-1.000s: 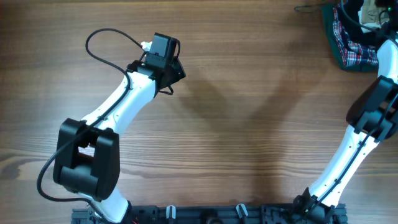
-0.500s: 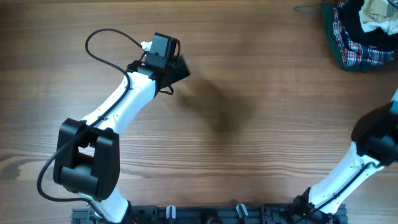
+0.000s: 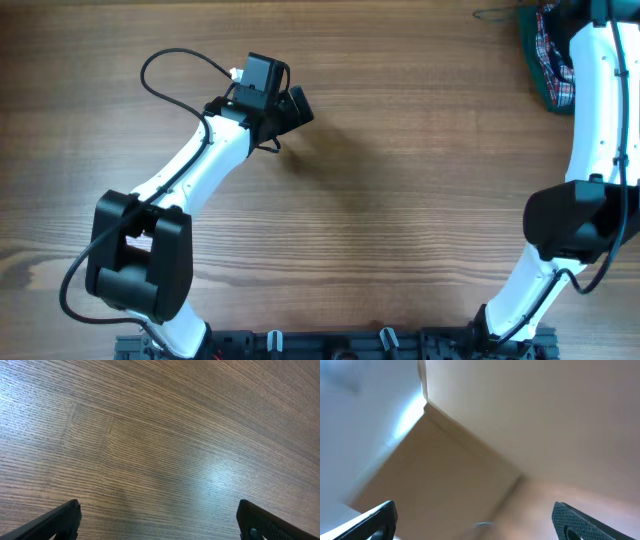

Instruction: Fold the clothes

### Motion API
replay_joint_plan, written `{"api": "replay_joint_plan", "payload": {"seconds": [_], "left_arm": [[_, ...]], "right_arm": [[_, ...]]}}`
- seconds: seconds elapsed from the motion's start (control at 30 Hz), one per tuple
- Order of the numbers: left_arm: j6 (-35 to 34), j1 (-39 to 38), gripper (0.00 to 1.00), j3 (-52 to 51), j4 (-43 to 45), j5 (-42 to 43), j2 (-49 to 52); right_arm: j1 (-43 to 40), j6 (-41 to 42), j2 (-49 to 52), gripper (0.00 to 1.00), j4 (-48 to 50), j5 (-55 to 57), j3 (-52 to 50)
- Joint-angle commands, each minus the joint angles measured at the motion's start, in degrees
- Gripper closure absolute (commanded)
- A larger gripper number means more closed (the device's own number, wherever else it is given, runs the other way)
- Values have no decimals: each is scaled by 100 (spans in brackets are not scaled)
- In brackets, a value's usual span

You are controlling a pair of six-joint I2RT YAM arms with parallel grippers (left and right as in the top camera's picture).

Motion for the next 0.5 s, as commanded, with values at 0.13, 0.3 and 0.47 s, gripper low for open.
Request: {"api": "replay_joint_plan", "payload": {"seconds": [0.13, 0.3, 0.47], "left_arm": [[7, -15, 0, 70, -4, 48, -61], [7, -15, 0, 70, -4, 48, -61], [7, -15, 0, 70, -4, 48, -61]], "right_arm": [[15, 4972, -4, 0, -922, -20, 79], [214, 4975, -136, 0, -1921, 9, 79], [699, 4347, -1060, 0, -5508, 1982, 79]]}}
